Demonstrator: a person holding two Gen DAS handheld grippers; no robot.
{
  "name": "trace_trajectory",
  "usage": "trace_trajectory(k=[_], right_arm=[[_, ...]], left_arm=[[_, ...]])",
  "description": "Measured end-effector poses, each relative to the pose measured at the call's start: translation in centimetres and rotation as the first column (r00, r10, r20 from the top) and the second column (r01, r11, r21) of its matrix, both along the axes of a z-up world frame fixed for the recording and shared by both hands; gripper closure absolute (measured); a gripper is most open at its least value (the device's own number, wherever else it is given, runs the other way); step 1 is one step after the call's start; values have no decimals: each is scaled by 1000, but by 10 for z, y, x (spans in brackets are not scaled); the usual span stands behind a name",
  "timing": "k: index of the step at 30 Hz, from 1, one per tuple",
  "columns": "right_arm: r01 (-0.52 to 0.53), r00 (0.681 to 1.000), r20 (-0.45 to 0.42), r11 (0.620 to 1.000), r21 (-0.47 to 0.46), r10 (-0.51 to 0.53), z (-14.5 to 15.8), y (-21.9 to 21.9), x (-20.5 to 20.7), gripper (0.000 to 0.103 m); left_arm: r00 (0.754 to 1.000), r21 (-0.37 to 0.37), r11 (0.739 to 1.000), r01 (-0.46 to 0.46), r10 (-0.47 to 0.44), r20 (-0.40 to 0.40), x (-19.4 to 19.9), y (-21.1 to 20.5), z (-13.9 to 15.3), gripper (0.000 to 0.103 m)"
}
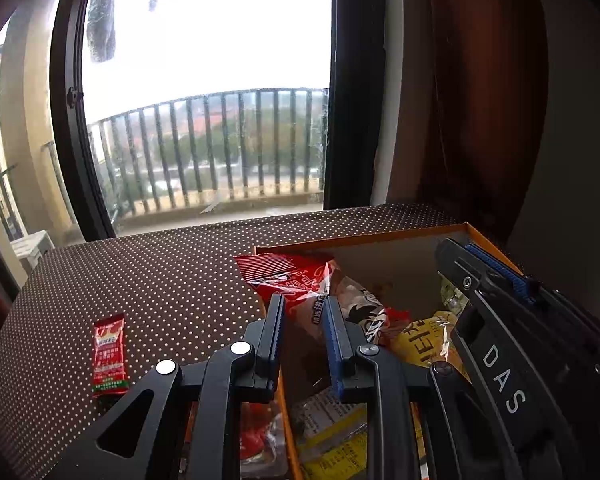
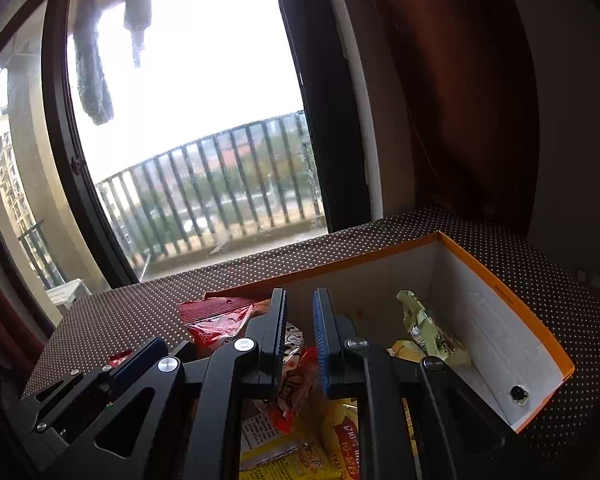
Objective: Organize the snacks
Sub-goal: 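Open both tools to drop the candy bag and noodle tub into the box, then withdraw both tools from the box toward the red packets on the table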
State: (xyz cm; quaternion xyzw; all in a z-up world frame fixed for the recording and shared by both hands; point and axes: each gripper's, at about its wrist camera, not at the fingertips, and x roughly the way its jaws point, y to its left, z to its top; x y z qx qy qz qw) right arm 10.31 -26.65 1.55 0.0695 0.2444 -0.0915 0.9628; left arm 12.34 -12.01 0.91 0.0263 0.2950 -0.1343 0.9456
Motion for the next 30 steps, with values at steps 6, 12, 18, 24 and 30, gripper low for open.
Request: trace_trajectory(k=[6,12,18,24,30], right_arm=[[12,1000,-22,1000,5,-12,-4,-7,-2,86],[-8,998,-61,1000,7,8,-8,-1,3,67],[-16,999,-44,1000,-3,15,-7,8,-4,30],[-38,998,-44,999,-18,38,-7,24,-11,17],[-62,997,-56,998,-25,61,-9,44,-13,15]], left_arm=[[1000,-2,1000,17,-17,-22,0,-7,-7,85],[999,0,1000,17,-17,-34,-13,-9,-10,59],[999,-7,1000,11,-11,-37,-24,-1,-8,18],[999,-14,1000,-8,7,-34,-35,13,-7,10],[999,-9,999,-42,42,-21,-45,32,-5,6]])
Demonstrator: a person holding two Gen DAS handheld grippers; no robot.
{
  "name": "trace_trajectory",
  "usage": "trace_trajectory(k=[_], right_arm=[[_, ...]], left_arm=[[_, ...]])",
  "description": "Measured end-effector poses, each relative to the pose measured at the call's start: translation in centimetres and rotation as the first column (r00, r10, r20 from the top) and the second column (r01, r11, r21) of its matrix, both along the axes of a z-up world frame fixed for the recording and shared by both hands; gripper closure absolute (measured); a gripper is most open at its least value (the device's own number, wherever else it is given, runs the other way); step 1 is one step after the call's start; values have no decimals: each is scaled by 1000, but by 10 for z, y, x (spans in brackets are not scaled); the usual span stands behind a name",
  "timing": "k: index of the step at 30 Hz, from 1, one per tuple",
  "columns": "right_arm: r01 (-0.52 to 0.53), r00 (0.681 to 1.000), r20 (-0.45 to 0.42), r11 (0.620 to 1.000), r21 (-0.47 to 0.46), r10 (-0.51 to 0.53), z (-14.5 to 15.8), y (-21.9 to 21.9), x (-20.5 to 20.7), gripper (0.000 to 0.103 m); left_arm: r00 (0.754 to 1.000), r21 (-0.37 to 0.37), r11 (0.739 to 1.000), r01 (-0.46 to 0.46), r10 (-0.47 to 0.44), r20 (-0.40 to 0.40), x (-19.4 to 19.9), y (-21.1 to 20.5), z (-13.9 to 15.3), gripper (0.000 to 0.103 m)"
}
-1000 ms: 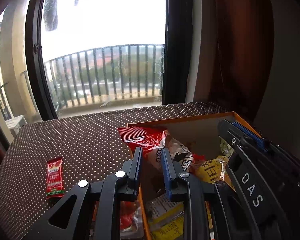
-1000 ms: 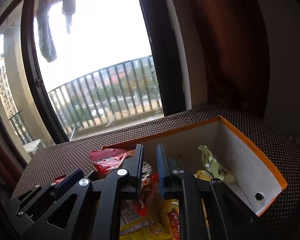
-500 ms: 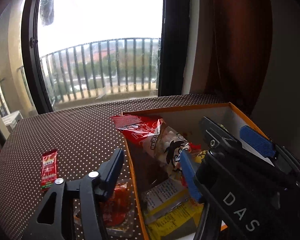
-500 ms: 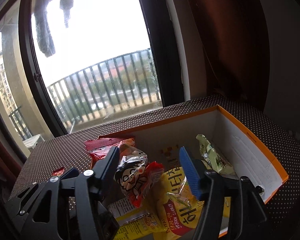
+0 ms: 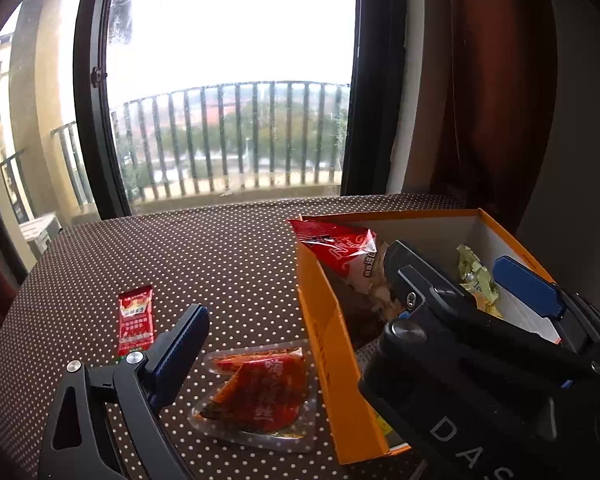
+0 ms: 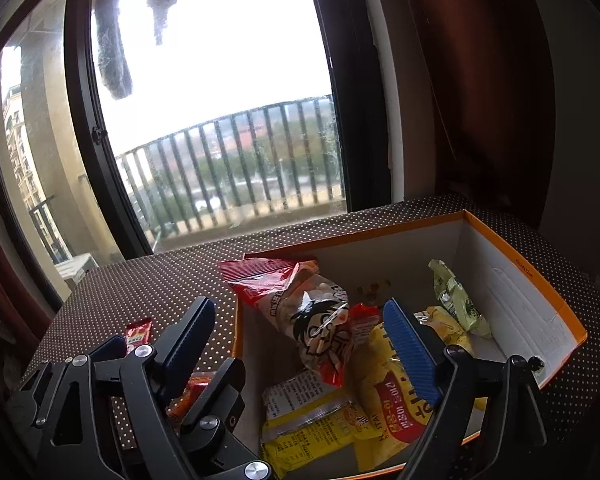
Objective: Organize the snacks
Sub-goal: 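Withdraw both tools from the box toward the red packets on the table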
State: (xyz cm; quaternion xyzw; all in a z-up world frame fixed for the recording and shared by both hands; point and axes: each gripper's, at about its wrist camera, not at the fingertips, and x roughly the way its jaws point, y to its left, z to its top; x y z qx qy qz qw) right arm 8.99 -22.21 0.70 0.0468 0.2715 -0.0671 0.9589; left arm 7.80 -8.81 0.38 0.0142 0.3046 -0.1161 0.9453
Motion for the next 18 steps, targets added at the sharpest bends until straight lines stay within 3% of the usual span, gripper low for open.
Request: trace_trajectory(k=[18], right_arm=[[-71,997,-9,996,-45,71,-4,73,-9,15]], left_arm=[[997,-14,998,-67,67,29,-36,52,2,6]])
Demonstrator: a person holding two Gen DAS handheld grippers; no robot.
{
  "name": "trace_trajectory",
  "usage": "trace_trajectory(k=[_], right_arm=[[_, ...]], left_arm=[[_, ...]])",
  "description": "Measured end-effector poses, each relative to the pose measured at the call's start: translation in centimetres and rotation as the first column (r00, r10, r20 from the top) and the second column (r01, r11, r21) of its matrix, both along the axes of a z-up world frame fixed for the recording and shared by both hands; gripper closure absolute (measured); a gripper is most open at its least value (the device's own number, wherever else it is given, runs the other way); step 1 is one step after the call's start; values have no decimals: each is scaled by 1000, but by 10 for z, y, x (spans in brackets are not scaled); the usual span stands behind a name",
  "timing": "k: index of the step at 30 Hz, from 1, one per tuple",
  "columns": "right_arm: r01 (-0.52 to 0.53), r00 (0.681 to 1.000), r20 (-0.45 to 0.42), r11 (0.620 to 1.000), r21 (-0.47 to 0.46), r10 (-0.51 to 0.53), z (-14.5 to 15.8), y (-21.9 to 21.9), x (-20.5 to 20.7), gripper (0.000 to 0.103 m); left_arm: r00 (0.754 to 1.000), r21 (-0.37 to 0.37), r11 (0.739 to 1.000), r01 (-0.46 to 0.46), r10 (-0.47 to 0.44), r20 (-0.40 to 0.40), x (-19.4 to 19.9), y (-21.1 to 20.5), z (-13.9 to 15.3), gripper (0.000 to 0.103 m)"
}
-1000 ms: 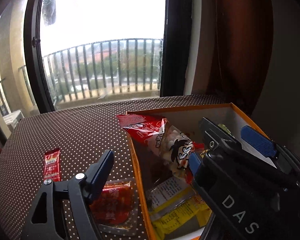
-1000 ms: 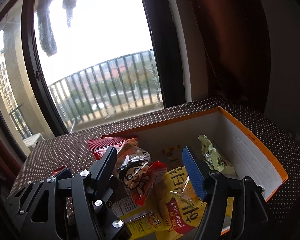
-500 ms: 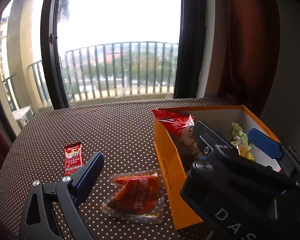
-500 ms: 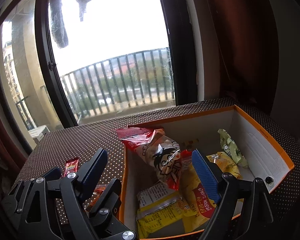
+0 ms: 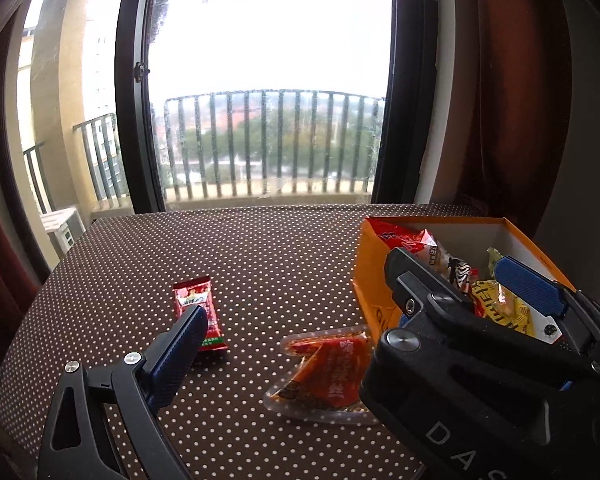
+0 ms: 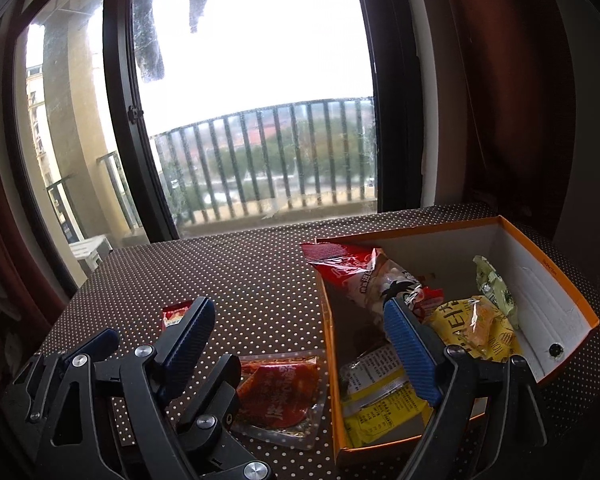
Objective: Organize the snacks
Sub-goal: 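Withdraw both tools from the box toward the red packets on the table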
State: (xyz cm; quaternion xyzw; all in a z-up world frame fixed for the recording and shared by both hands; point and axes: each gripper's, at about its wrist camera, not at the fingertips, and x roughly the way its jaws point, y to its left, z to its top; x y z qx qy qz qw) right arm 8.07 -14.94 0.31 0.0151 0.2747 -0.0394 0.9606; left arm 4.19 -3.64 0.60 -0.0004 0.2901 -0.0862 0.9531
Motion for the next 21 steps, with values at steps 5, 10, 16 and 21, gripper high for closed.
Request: trace_trajectory(k=[5,10,16,21], right_arm=[[-14,1000,-5,1000,-12,14,-5,20,0,15],[-35,999,-24,999,-16,34,-13,40,3,15],[-49,997,-54,999,-17,48,-26,55,9,15],[-52,995,-83,999,-16,50,-39,64,16,16]], left_arm=[[1000,-3,1000,-20,20,-2,-9,8,-2,6],[999,1,999,-39,39,-11,-14,17,-6,6],[998,22,998,-57,57,-21,-22,26,-10,6],[997,31,997,-65,66,-45,-21,33,-14,6]])
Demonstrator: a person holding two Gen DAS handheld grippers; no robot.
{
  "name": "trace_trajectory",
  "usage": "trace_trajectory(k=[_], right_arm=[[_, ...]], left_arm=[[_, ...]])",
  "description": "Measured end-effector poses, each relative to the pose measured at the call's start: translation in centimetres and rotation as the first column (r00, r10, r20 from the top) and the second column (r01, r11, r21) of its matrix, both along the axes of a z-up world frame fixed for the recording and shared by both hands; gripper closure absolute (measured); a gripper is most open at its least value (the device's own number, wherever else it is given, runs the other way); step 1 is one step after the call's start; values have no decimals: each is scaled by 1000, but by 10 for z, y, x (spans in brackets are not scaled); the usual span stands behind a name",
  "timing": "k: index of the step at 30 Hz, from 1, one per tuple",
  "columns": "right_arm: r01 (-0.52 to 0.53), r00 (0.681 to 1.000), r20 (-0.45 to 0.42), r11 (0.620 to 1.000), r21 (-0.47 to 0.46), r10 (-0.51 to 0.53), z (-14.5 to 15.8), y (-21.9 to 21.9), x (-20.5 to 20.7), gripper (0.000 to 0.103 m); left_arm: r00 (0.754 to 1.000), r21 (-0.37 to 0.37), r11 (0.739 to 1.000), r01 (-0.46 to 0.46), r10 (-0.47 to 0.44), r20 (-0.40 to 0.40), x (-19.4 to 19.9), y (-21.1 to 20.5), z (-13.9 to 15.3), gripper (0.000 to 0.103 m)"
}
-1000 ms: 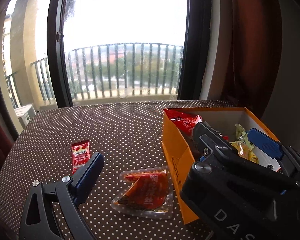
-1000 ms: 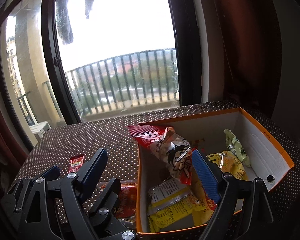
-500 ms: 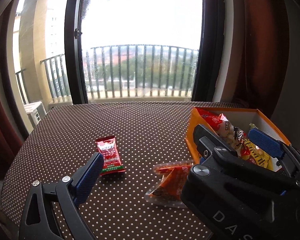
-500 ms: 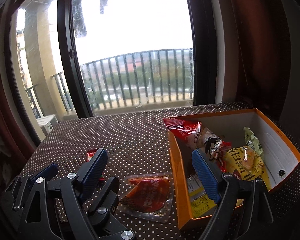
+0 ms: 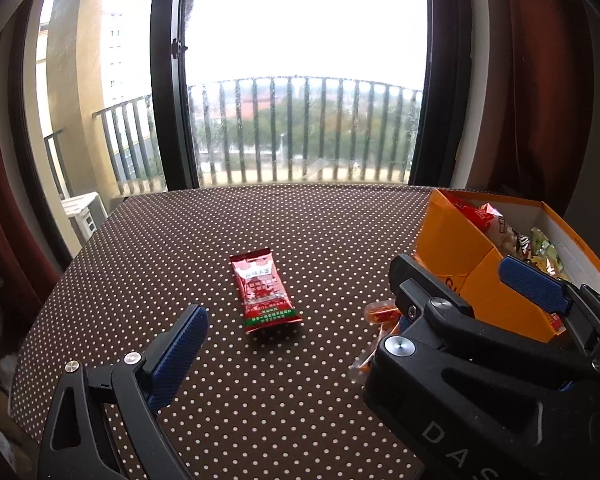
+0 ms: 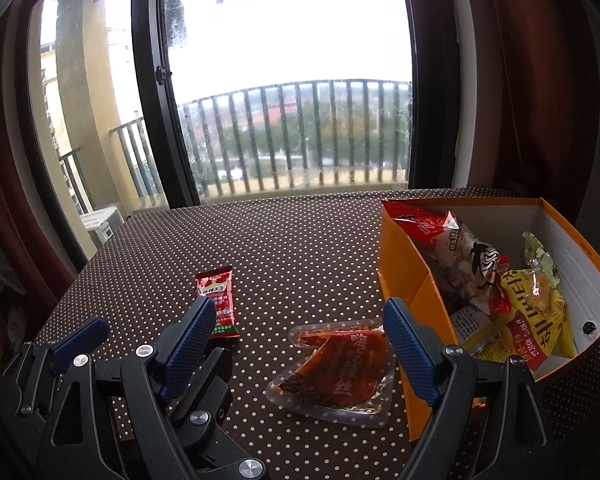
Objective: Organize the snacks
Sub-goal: 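Withdraw both tools from the box toward the red packets on the table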
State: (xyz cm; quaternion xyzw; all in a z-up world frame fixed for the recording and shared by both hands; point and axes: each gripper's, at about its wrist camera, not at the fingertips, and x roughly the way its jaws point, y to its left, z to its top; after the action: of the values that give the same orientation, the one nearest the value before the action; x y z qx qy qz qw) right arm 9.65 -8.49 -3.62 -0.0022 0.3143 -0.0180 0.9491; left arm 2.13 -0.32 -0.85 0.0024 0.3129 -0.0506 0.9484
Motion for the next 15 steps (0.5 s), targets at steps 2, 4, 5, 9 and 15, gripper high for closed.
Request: trace_trajectory(k=[2,4,5,9,15], right_arm=[[1,1000,-15,1000,6,-1,-6,3,3,17],[0,1000,-31,1000,13,0,-12,7,6,19],[2,999,-38,1000,13,-1,-16,9,7,19],[15,997,-70,1000,3,-15,-30,13,15,20],[55,992,-113,998,-22,-58,-49,17,26,20]], left_arm=[[1000,2,1000,-4,4,-11,4,3,-3,6],[1000,6,1000,-11,11,-24,7,5,-6,6],[999,9,1000,-14,14,-31,7,5,-7,6],[997,16,1000,-27,28,-65,12,8,-16,6],[992,30,999,-27,30,-121,23,11,-33,6]])
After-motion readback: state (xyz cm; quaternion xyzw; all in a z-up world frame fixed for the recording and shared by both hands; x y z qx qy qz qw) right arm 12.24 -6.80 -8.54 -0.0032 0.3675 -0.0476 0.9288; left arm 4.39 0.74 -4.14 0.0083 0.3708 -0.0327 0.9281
